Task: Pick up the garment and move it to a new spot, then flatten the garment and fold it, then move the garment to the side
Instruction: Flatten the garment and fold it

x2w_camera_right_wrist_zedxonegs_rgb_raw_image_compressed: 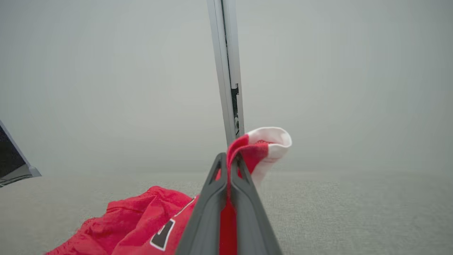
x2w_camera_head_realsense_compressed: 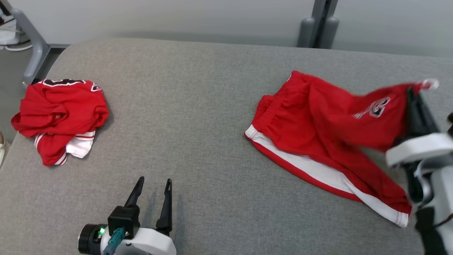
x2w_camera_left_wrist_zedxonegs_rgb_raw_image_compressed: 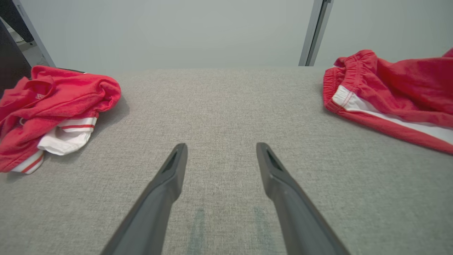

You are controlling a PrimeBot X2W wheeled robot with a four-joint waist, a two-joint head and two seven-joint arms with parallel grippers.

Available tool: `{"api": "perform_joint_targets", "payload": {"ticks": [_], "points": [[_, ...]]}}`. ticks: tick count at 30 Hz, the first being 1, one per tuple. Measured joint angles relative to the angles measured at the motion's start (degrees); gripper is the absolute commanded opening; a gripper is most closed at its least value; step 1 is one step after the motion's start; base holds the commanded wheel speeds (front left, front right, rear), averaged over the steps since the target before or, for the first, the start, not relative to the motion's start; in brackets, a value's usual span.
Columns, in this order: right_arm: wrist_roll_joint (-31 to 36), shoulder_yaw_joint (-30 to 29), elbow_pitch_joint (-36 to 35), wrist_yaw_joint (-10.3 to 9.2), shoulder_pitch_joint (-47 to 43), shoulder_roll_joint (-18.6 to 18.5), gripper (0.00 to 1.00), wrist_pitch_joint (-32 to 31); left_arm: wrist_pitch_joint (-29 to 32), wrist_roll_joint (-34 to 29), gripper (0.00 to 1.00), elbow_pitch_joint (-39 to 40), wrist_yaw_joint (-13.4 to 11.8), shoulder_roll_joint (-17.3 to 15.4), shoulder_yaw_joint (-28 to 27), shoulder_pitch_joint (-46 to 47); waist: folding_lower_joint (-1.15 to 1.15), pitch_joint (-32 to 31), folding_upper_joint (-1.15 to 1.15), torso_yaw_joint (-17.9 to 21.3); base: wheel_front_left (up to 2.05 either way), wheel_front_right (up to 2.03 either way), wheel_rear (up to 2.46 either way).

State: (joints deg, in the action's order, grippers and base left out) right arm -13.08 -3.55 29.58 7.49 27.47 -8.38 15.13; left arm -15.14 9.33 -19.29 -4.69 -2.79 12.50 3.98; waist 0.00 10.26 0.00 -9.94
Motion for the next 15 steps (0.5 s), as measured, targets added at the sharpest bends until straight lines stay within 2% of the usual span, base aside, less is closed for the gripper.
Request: {"api": "perform_joint_targets", "payload": {"ticks": [5, 6, 7, 8, 11, 15], "points": [[4.26, -4.34, 5.86, 0.01, 8.66, -5.09, 0.0, 0.01, 0.01, 0.35, 1.0, -0.11, 0.02, 0.01, 2.22, 2.11, 0.0, 2.11, 0.0, -1.69, 0.0, 0.0, 0.0], [5.37, -5.49, 7.55, 0.01, 9.99, -5.65, 0.17, 0.0, 0.0, 0.35, 1.0, -0.15, 0.0, 0.0, 2.53, 2.4, 0.0, 2.56, 0.0, -2.01, 0.0, 0.0, 0.0], [5.37, -5.49, 7.55, 0.01, 9.99, -5.65, 0.45, 0.0, 0.0, 0.35, 1.0, -0.15, 0.0, 0.0, 2.53, 2.4, 0.0, 2.56, 0.0, -2.01, 0.0, 0.0, 0.0], [6.36, -7.06, 9.11, 0.01, 11.17, -6.01, 1.0, 0.01, 0.0, 0.36, 1.0, -0.2, -0.03, -0.01, 2.74, 2.57, 0.0, 3.01, 0.0, -2.28, 0.0, 0.0, 0.0], [9.12, -11.13, 12.5, 0.01, 13.63, -6.48, 1.0, 0.0, 0.01, 0.79, 1.0, -0.7, -0.29, 0.0, 3.68, 3.46, 0.0, 4.06, 0.0, -2.85, 0.0, 0.0, 0.0], [11.94, -14.91, 12.3, 0.01, 14.12, -5.48, 1.0, 0.0, 0.0, 1.13, 1.0, -0.85, -0.59, -0.05, 4.41, 4.44, 0.0, 4.4, 0.0, -2.16, 0.0, 0.0, 0.0]]}}
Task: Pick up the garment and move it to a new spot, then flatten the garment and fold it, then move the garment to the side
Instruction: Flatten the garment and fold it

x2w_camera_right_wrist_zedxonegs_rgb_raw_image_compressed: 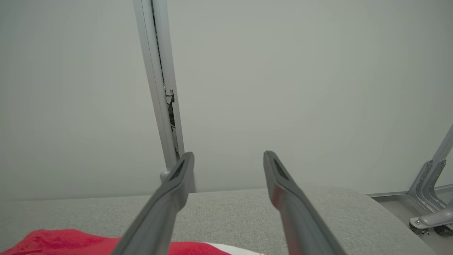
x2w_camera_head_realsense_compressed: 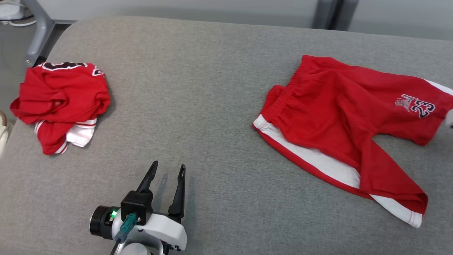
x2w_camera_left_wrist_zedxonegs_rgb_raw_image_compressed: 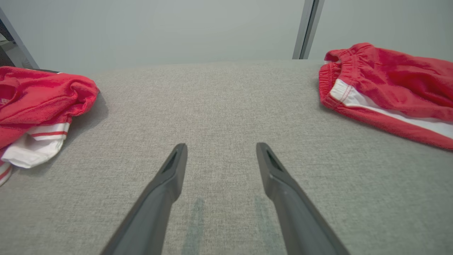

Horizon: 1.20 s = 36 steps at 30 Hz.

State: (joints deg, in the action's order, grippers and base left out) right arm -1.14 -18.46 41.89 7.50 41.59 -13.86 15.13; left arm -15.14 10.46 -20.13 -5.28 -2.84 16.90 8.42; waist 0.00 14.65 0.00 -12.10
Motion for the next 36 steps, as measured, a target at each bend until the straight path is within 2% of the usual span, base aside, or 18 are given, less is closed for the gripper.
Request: {"api": "perform_joint_targets", "payload": {"ticks": [4, 16, 22, 28, 34, 35, 36], "points": [[0.33, 3.59, -1.78, 0.0, -3.53, 2.94, 1.0, 0.0, 0.01, -0.02, 1.0, -0.11, 0.14, 0.05, 0.26, 0.84, 0.0, -0.18, 0.0, 2.09, 0.0, 0.0, 0.0], [-7.54, 16.8, -9.13, 0.0, -18.99, 8.03, 1.0, 0.0, 0.0, 0.63, 1.0, -3.39, 1.89, 0.08, 1.79, 6.21, 0.0, -1.3, 0.0, 11.64, 0.0, 0.0, 0.0], [-9.96, 18.98, -10.99, -0.01, -23.58, 9.45, 1.0, 0.01, 0.0, 1.34, 1.0, -7.84, 3.1, 0.12, 1.79, 10.06, 0.0, -1.21, 0.0, 16.45, 0.0, 0.0, 0.0], [-11.47, 20.83, -12.14, 0.0, -24.64, 10.29, 1.0, 0.01, 0.0, 1.64, 1.0, -14.06, 3.3, 0.09, -2.09, 13.92, 0.0, -0.14, 0.0, 21.17, 0.0, 0.0, 0.0], [-12.16, 21.7, -13.3, 0.0, -24.71, 10.54, 1.0, 0.0, 0.0, 1.69, 1.0, -20.13, 4.93, 0.1, -5.26, 16.47, 0.0, 1.48, 0.0, 24.53, 0.0, 0.0, 0.0], [-12.29, 21.83, -13.37, 0.0, -24.7, 10.55, 1.0, 0.0, 0.0, 1.68, 0.95, -20.93, 5.46, 0.08, -5.46, 16.84, 0.0, 1.73, 0.0, 24.86, 0.0, 0.0, 0.0], [-12.36, 21.99, -13.46, 0.0, -24.7, 10.58, 1.0, 0.0, 0.0, 1.63, 0.44, -21.61, 5.91, 0.07, -5.63, 17.1, 0.0, 1.93, 0.0, 25.14, 0.0, 0.0, 0.0]]}}
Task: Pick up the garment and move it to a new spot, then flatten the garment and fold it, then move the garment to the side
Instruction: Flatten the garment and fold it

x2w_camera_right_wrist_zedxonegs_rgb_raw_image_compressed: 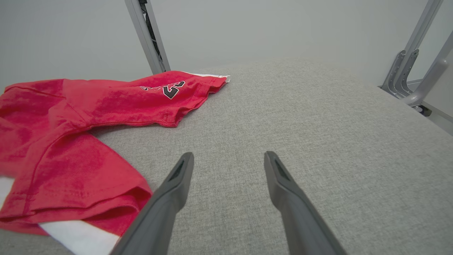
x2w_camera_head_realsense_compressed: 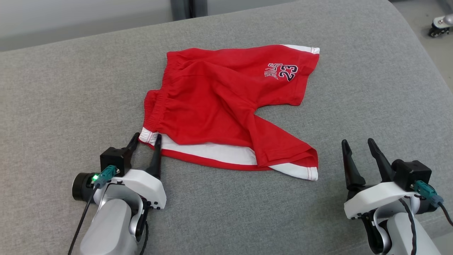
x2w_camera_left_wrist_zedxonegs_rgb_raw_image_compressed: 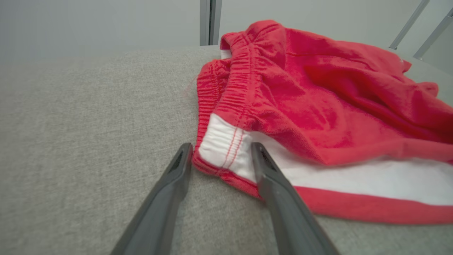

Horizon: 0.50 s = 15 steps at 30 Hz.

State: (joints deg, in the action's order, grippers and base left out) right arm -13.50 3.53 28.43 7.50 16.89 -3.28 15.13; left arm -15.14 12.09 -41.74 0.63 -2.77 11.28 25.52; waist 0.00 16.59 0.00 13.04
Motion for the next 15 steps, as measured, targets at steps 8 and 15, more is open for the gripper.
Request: {"api": "perform_joint_targets", "payload": {"ticks": [8, 15], "points": [[-0.44, 0.99, -0.7, 0.0, -0.15, 0.22, 1.0, 0.01, 0.0, 0.96, 0.0, -1.65, 2.05, 0.1, -0.12, 0.59, 0.0, -0.38, 0.0, -0.51, 0.0, 0.0, 0.0], [-1.35, 5.16, -1.29, 0.0, -1.49, 0.41, 1.0, 0.0, 0.0, 3.67, 0.0, 1.74, 0.74, 0.08, 2.22, -5.61, 0.0, -3.49, 0.0, -3.9, 0.0, 0.0, 0.0]]}}
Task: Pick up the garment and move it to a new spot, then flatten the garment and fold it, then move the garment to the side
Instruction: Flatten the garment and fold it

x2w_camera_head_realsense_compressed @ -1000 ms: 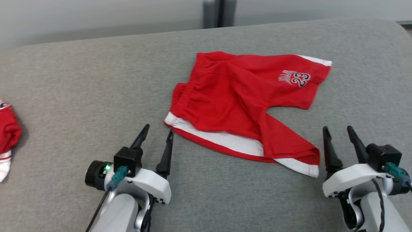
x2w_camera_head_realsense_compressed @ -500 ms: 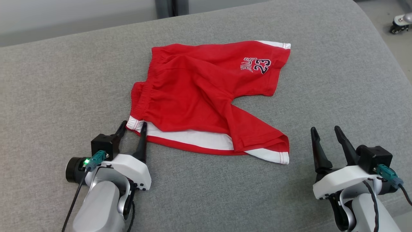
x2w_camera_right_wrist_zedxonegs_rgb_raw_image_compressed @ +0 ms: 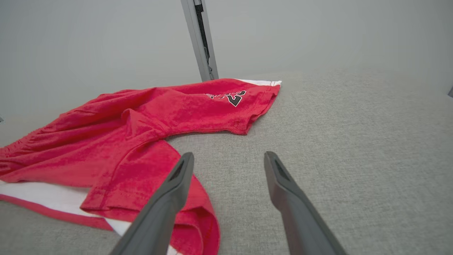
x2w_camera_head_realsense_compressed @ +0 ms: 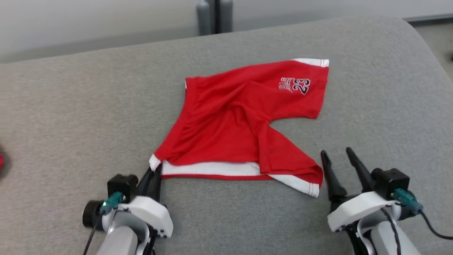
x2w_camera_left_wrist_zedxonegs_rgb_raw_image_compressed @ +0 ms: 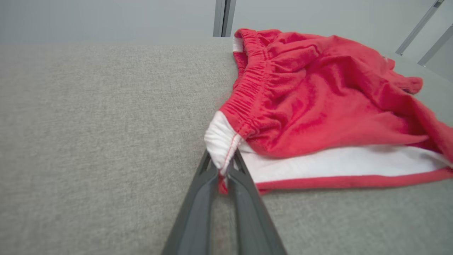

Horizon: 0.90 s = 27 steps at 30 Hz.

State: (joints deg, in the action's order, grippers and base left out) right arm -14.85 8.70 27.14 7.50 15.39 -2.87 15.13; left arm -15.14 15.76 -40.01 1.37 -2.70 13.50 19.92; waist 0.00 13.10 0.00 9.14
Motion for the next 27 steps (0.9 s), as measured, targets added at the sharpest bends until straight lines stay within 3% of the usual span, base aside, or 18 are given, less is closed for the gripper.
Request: {"api": "perform_joint_targets", "payload": {"ticks": [11, 12, 13, 14, 15, 21, 27], "points": [[-3.44, 12.58, 0.33, 0.0, -2.2, 0.14, 1.0, 0.0, 0.01, 2.59, 0.0, 2.02, -3.76, -0.02, 2.35, -7.91, 0.0, -5.36, 0.0, -6.11, 0.0, 0.0, 0.0], [-3.76, 13.62, 0.63, -0.01, -2.22, 0.18, 1.0, 0.0, 0.01, 2.6, 0.04, 2.26, -4.14, -0.03, 2.59, -8.23, 0.0, -5.59, 0.0, -6.53, 0.0, 0.0, 0.0], [-4.1, 14.52, 1.01, 0.0, -2.25, 0.18, 1.0, 0.01, 0.0, 2.6, 0.41, 2.57, -4.56, -0.02, 2.64, -8.47, 0.0, -5.77, 0.0, -6.94, 0.0, 0.0, 0.0], [-4.28, 15.58, 1.37, -0.01, -2.26, 0.15, 1.0, 0.0, 0.0, 2.6, 0.88, 2.79, -4.82, -0.04, 2.74, -8.75, 0.0, -5.91, 0.0, -7.32, 0.0, 0.0, 0.0], [-4.28, 16.59, 1.76, 0.0, -2.25, 0.13, 1.0, 0.0, 0.01, 2.61, 1.0, 2.89, -5.1, -0.01, 2.83, -9.11, 0.0, -6.0, 0.0, -7.69, 0.0, 0.0, 0.0], [-4.69, 20.59, 4.98, 0.0, -1.27, 0.16, 1.0, 0.01, 0.0, 1.87, 1.0, 4.59, -5.97, -0.04, 3.22, -10.12, 0.0, -5.95, 0.0, -9.76, 0.0, 0.0, 0.0], [-1.57, 20.04, 8.76, 0.0, 0.15, 0.18, 1.0, 0.0, 0.0, 1.51, 1.0, 5.76, -6.25, -0.07, 3.13, -10.68, 0.0, -5.57, 0.0, -12.29, 0.0, 0.0, 0.0]]}}
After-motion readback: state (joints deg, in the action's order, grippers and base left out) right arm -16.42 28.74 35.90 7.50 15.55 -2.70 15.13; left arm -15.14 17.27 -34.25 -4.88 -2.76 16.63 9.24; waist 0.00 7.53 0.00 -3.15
